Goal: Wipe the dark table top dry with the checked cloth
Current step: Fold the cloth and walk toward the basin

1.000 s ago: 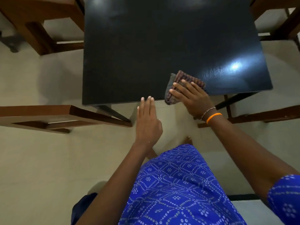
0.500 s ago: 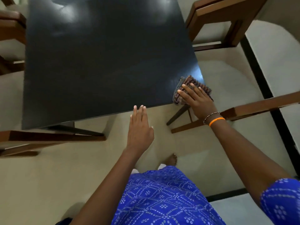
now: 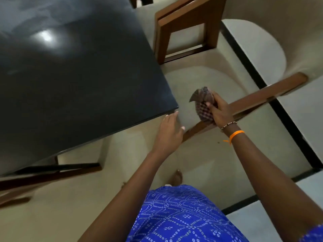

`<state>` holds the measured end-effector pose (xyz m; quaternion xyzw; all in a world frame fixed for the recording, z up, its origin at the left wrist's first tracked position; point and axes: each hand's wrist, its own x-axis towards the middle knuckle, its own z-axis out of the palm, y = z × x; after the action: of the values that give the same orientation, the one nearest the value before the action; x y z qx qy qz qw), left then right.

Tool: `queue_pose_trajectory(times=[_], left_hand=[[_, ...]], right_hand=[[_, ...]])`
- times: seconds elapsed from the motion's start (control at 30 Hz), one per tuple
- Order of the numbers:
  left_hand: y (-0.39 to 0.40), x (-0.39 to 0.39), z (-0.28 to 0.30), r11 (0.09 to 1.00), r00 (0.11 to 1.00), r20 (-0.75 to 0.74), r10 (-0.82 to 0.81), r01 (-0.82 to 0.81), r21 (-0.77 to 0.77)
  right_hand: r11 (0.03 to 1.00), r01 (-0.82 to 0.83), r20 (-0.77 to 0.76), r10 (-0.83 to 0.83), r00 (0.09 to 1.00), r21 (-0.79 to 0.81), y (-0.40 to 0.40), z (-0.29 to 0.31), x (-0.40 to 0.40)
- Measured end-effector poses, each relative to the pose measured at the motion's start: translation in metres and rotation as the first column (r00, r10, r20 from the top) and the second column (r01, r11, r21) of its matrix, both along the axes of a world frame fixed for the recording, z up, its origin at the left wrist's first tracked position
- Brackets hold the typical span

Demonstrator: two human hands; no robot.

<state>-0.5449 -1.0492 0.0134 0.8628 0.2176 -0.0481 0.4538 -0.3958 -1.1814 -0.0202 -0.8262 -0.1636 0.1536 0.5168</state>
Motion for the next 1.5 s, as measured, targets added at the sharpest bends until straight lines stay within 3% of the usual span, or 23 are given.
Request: queue_pose_trajectory(times=[0.17,0.27,0.33,0.53,0.67,0.77,0.9,1.03,1.2,1.33,1.5], left_hand=[[-0.065,0.077,0.028,0.976,0.991,0.122,-0.055,0.079,-0.202],[-0.108,0.113,0.035,0.931,0.986,0.107,-0.13,0.159,-0.328],[-0.138,0.132,0.034,0.924,0.973,0.101,-0.209,0.23,-0.307],[-0.212,0.181,0.032,0.898,0.919,0.076,-0.388,0.395,-0.195],[-0.259,0.218,0.036,0.847,0.886,0.085,-0.456,0.461,-0.265],[-0.294,0.255,0.039,0.802,0.885,0.076,-0.46,0.451,-0.391],[-0.334,0.319,0.043,0.713,0.909,-0.001,-0.416,0.326,-0.62],[-0.367,0.387,0.046,0.673,0.926,-0.032,-0.376,0.249,-0.696],[-0.386,0.464,0.042,0.684,0.964,-0.027,-0.265,0.168,-0.71],[-0.406,0.536,0.034,0.712,0.99,-0.116,-0.076,-0.027,-0.702],[-0.434,0.621,0.032,0.65,0.964,-0.201,0.174,-0.266,-0.712]], right_hand=[[0.866,0.326,-0.452,-0.133,0.882,0.38,-0.059,0.025,-0.007],[0.772,0.405,-0.568,-0.071,0.82,0.489,-0.098,0.033,-0.01],[0.709,0.452,-0.609,-0.04,0.792,0.541,-0.127,0.036,-0.01],[0.506,0.644,-0.704,-0.097,0.703,0.574,-0.201,0.034,0.002],[0.295,0.742,-0.76,-0.075,0.646,0.602,-0.245,0.022,0.027],[0.218,0.862,-0.848,-0.183,0.497,0.458,-0.28,0.008,0.064],[0.226,0.908,-0.9,-0.182,0.396,0.354,-0.319,0.001,0.125],[0.243,0.87,-0.863,-0.173,0.475,0.429,-0.361,0.005,0.199],[0.422,0.78,-0.81,-0.157,0.565,0.462,-0.402,0.008,0.292],[0.623,0.651,-0.73,-0.18,0.66,0.434,-0.427,0.012,0.383],[0.79,0.504,-0.654,-0.179,0.735,0.35,-0.446,0.023,0.506]])
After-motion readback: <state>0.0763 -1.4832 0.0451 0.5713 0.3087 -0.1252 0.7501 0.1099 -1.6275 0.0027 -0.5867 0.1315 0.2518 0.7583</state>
